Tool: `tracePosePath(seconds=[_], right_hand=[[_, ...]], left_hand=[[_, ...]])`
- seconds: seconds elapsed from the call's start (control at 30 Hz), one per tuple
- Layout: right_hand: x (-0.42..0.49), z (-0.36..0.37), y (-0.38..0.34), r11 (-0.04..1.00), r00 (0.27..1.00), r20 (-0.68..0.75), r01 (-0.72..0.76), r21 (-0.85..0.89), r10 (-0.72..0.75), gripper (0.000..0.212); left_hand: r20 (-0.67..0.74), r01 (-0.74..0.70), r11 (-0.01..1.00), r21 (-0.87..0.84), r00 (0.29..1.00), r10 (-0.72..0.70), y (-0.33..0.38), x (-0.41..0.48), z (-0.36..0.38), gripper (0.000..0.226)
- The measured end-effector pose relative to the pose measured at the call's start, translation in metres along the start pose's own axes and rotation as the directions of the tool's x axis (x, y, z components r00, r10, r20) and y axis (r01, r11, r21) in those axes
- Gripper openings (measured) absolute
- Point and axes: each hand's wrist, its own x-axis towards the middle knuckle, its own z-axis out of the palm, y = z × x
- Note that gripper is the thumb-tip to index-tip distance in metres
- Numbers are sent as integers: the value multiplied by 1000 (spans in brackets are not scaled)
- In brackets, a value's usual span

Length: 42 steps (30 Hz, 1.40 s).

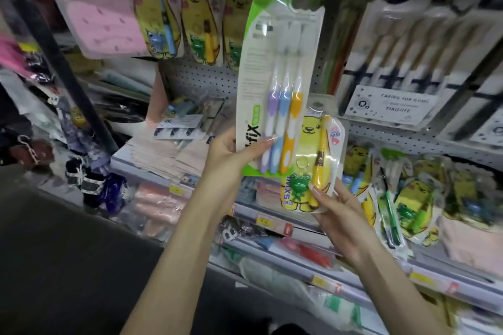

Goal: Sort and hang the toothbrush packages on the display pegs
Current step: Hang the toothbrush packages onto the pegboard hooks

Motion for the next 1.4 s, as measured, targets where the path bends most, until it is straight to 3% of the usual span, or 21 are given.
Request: tracePosePath(seconds=[0.1, 0.23, 0.5, 0.6, 0.77, 1.1, 1.27, 1.4], right_hand=[[7, -3, -3, 1000, 1000, 7, 12, 10, -12, 61], [18, -3, -7, 999, 1000, -8, 6, 34, -6, 44], [47, -3, -21, 999, 999, 11, -38, 24, 38, 37], [56, -5, -23, 999, 999, 27, -46, 9, 45, 43], [73, -12, -28, 998, 999, 34, -45, 46, 43, 43], [81, -29, -32, 994, 993, 44, -106, 10, 106, 46], [86, -23, -37, 995, 995, 7, -98, -10, 98, 42], [88, -16, -39, 995, 995, -5, -95, -11, 95, 37]], left_hand=[[38, 20, 997, -74, 999, -17, 4, 19, 7, 17], [56, 89, 980, -176, 995, -80, 6, 43, 10, 22], [0, 130, 981, -148, 991, -131, -12, 63, 9, 14], [-9, 120, 981, -154, 992, -122, -25, 68, 7, 13], [12, 70, 983, -169, 998, -69, -39, 77, 7, 37], [49, 29, 971, -236, 999, -18, -47, 81, 11, 37], [8, 34, 984, -172, 999, -33, -49, 92, 6, 25], [-55, 70, 986, -149, 995, -79, -47, 106, 5, 3]])
